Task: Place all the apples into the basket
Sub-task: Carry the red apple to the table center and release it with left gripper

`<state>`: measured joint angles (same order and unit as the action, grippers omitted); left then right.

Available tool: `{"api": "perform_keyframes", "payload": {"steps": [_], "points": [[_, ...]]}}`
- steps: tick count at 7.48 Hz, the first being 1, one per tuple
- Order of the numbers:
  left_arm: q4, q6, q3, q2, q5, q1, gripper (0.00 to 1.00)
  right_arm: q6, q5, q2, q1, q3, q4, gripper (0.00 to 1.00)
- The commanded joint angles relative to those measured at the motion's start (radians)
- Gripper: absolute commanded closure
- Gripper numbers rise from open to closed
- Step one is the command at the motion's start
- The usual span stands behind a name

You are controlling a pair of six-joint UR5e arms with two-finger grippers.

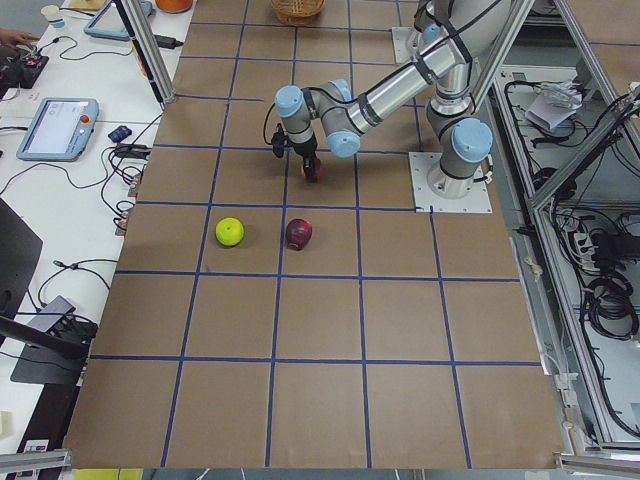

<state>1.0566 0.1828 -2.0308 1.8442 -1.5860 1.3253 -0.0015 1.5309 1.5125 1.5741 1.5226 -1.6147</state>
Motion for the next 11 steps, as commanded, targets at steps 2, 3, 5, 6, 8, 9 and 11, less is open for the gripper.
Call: {"api": "perform_keyframes", "payload": {"steps": [2, 3, 5, 6, 8, 9, 11], "points": [[-0.01, -0.037, 0.033, -0.022, 0.007, 0.02, 0.93, 0.0, 0.002, 0.0, 0.0, 0.001, -0.001, 0.0], [0.053, -0.11, 0.084, -0.037, 0.047, 0.049, 0.96, 0.0, 0.0, 0.0, 0.0, 0.001, -0.001, 0.0], [0.066, -0.295, 0.11, -0.02, 0.162, 0.238, 0.96, -0.002, 0.0, 0.0, -0.002, 0.001, -0.001, 0.0], [-0.005, -0.418, 0.116, -0.001, 0.163, 0.361, 0.96, 0.0, 0.002, 0.0, 0.0, 0.001, -0.001, 0.0], [-0.153, -0.57, 0.122, 0.045, 0.167, 0.524, 0.96, 0.0, 0.0, 0.0, 0.0, 0.001, -0.001, 0.0], [-0.232, -0.616, 0.139, 0.087, 0.202, 0.55, 0.96, 0.0, 0.002, 0.0, 0.0, 0.001, 0.001, 0.0], [-0.336, -0.65, 0.142, 0.145, 0.205, 0.592, 0.94, 0.0, 0.002, 0.0, 0.0, 0.001, -0.001, 0.0]]}}
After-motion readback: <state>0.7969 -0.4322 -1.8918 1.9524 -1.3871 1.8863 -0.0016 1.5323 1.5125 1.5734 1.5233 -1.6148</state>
